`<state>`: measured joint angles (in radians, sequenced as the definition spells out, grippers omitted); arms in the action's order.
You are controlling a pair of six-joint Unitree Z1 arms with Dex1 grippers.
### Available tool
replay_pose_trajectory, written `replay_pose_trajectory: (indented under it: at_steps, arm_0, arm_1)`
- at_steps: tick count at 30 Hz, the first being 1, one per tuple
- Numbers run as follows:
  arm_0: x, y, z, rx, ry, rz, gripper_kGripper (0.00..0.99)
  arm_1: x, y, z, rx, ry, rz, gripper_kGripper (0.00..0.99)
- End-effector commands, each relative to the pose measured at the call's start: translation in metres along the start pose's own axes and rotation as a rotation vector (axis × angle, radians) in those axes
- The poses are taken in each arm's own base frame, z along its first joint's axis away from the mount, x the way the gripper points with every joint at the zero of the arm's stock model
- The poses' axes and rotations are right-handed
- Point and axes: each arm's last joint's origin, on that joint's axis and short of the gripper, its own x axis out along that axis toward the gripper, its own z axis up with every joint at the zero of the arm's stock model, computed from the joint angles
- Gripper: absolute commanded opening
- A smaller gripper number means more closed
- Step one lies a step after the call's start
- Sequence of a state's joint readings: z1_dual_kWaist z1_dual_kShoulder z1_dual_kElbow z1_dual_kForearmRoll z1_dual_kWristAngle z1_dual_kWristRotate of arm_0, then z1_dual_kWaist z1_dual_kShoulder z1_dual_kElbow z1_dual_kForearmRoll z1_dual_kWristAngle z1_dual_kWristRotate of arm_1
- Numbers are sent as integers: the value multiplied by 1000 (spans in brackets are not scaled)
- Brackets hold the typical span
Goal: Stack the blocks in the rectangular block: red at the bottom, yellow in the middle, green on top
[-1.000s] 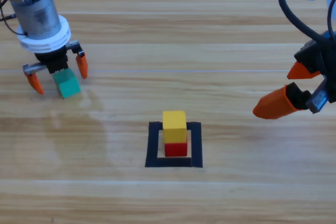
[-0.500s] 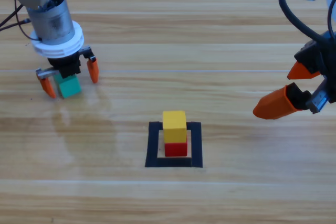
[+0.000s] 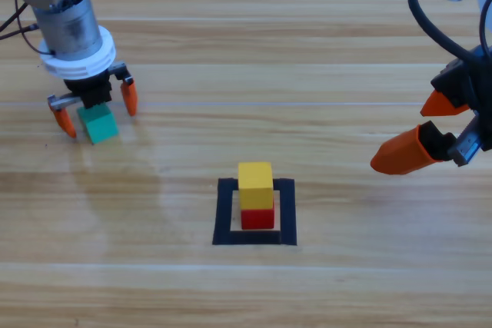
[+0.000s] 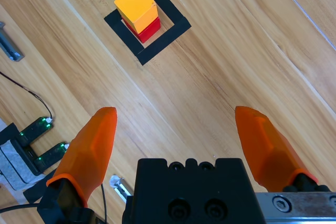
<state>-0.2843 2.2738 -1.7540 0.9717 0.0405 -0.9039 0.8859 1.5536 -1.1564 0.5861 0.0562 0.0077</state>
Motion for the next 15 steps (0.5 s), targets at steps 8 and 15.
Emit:
replay_pose_trajectory:
  at_steps: [8,15]
  arm_0:
    - [39,7,4,-19,60,54,635]
    - [23,2,1,54,61,32,196]
  arm_1:
    - [-1,-7,-5,27,-7,-7,990]
    - [-1,-7,-5,27,-7,-7,989]
